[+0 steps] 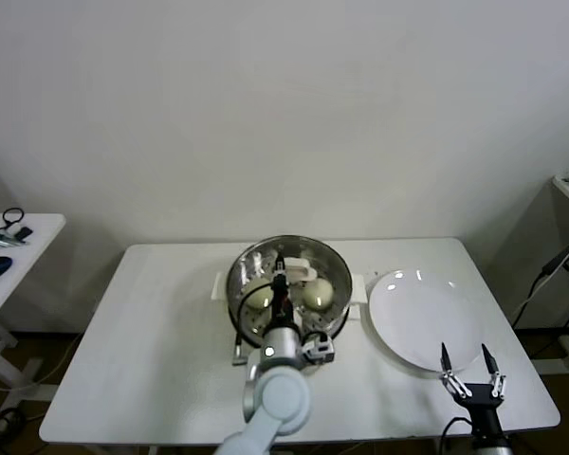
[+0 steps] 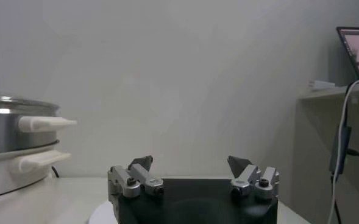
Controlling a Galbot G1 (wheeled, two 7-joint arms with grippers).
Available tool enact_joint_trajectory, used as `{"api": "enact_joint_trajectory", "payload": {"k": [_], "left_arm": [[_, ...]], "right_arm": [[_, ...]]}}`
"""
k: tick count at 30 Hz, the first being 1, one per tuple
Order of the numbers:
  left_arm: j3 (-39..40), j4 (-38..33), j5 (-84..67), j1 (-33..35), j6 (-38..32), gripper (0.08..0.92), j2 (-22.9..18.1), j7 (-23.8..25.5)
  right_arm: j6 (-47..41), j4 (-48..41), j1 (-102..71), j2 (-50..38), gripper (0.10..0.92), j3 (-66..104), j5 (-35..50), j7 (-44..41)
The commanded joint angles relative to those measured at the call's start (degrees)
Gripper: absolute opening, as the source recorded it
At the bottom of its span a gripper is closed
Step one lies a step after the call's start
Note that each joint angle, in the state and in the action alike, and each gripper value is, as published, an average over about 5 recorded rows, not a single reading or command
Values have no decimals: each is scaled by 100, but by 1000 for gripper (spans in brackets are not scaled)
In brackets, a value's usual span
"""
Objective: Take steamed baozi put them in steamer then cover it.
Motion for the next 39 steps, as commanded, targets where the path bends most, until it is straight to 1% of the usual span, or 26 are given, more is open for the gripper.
{"api": "enact_joint_trajectory", "payload": {"k": [1, 13, 16, 19, 24, 28, 33, 36, 39], "left_arm": [[-35, 50, -15, -11, 13, 144, 23, -27], [-37, -31, -70, 22, 6, 145, 125, 52], [-28, -75, -127, 26, 6, 176, 152, 48], [-10, -143, -176, 25, 4, 252, 171, 43], [66, -406, -395, 7, 35, 416, 247, 108], [179, -750, -722, 28, 82, 529, 397, 169], [239, -1195, -1003, 238, 26, 676, 622, 70], [214, -1446, -1180, 452, -97, 758, 723, -190], [23, -1662, -1764, 615, -312, 809, 732, -740]], "right_arm": [[6, 24, -24, 13, 823, -10, -19, -19], [10, 64, -46, 12, 823, -1, -21, -40], [7, 66, -38, 12, 823, -10, -20, -40], [4, 62, -34, 7, 823, -29, -22, -48], [-10, 66, -29, -1, 823, -47, -22, -69], [-43, 66, -28, -13, 823, -59, -24, -93], [-151, 81, -17, -22, 823, -75, -23, -169], [-281, 102, -10, -31, 823, -114, 3, -200], [-325, 169, -15, -19, 823, -185, 153, -41]]}}
